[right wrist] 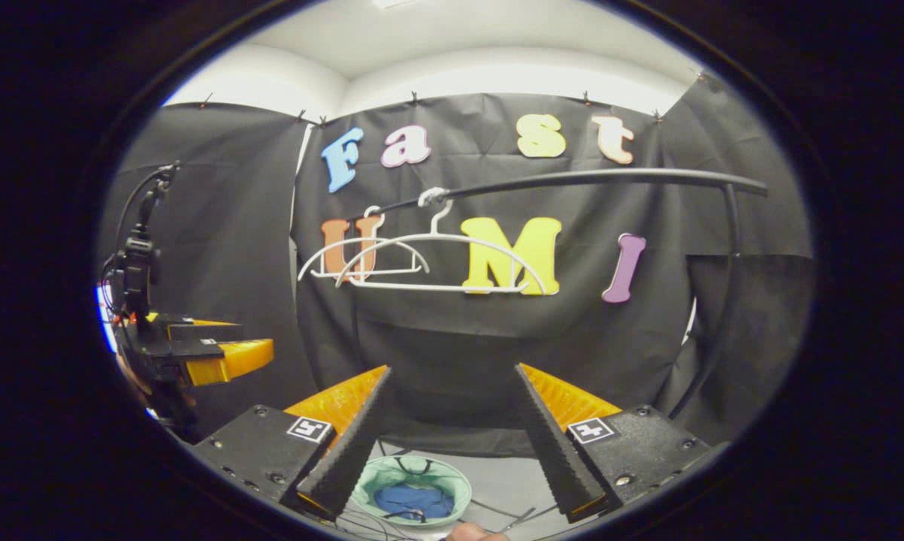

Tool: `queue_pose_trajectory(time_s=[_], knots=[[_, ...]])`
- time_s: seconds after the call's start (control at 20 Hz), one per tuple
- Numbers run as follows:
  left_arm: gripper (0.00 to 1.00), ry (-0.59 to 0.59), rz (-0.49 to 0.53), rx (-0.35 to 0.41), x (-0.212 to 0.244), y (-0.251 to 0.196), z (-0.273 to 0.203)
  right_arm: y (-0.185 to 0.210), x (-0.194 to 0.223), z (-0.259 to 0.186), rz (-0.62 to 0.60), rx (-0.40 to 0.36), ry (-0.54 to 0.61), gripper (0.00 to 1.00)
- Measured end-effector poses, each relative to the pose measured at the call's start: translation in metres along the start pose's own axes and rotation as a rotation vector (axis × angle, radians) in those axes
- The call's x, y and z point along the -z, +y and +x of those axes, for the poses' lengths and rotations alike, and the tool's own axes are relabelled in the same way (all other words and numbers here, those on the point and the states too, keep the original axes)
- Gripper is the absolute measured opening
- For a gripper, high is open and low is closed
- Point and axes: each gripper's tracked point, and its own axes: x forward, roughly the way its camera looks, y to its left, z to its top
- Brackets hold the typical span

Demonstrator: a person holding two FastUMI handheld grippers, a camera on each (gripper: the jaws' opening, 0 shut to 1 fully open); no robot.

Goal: Grasp the clothes on the hanger with both hands and then place them into the laundry hamper below.

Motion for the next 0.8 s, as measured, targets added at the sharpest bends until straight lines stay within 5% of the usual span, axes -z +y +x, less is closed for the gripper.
queue_pose_trajectory(time_s=[0.4, 0.8], knots=[[0.97, -0.172, 0.023, -0.128, -0.073, 0.016, -0.051, -0.008, -0.080, -0.031, -0.034, -0.030, -0.177, 0.99], [0.97, -0.244, 0.013, -0.221, -0.127, -0.006, -0.097, -0.086, -0.130, -0.071, -0.048, 0.017, -0.257, 1.00]])
